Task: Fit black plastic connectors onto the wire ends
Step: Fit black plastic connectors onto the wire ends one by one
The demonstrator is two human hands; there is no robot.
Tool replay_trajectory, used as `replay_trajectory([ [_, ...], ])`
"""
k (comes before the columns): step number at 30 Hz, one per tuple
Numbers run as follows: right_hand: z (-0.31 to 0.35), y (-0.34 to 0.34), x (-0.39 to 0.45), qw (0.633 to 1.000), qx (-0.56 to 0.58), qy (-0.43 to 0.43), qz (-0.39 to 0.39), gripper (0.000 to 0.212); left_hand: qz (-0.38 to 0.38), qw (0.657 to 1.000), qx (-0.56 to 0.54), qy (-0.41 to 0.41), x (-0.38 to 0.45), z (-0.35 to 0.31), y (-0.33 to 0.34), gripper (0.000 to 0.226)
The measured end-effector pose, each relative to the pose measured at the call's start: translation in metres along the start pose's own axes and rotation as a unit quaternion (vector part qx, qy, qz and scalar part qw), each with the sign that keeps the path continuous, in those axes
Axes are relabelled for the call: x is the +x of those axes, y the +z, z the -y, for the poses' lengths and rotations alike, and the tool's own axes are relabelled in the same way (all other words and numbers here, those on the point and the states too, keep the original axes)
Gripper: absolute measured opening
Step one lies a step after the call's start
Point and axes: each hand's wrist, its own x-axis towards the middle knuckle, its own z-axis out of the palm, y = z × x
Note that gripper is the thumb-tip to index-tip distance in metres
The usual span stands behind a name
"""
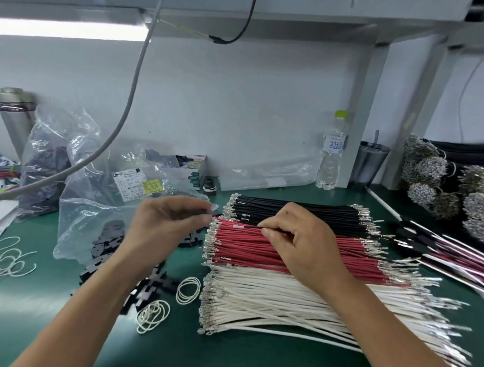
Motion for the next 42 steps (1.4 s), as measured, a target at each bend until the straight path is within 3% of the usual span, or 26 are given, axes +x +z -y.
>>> replay_trajectory([
  [6,0.008,0.003,0.000,0.999,0.031,-0.008,-0.031,0.007,0.085,0.987,-0.131,-0.037,-0.002,0.001,0.010,0.025],
  [9,0.007,0.004,-0.001,0.998,0.052,0.001,-0.036,0.007,0.105,0.963,-0.239,-0.063,-0.001,0.003,0.013,0.028],
  [12,0.006,0.004,-0.001,0.997,0.070,0.007,-0.034,0.009,0.113,0.950,-0.280,-0.077,-0.003,0.003,0.016,0.033],
  [17,0.007,0.002,-0.001,0.997,0.066,0.004,-0.037,0.011,0.100,0.957,-0.258,-0.081,-0.003,0.004,0.018,0.032],
  [20,0.007,0.000,0.000,0.997,0.068,0.011,-0.036,0.013,0.076,0.965,-0.239,-0.081,-0.003,0.004,0.019,0.013],
  [26,0.012,0.000,0.000,0.998,0.065,-0.005,-0.025,0.014,0.097,0.977,-0.170,-0.090,-0.005,0.005,0.019,0.026],
  [29,0.013,-0.002,0.001,0.997,0.074,-0.007,-0.032,0.005,0.083,0.996,-0.035,-0.025,-0.005,0.007,0.020,0.027],
  [32,0.013,-0.004,0.003,0.997,0.073,-0.015,-0.035,0.004,0.069,0.994,0.076,0.046,-0.006,0.007,0.023,0.020],
  [35,0.012,-0.003,0.003,0.996,0.081,-0.011,-0.030,0.010,0.061,0.993,0.075,0.070,-0.007,0.005,0.024,0.027],
  [38,0.011,-0.003,0.004,0.995,0.103,-0.008,-0.017,0.015,0.050,0.998,0.001,0.047,-0.008,0.006,0.025,0.025],
  [42,0.011,-0.004,0.005,0.991,0.130,-0.009,-0.012,0.015,0.049,0.998,-0.019,0.042,-0.009,0.006,0.027,0.028],
])
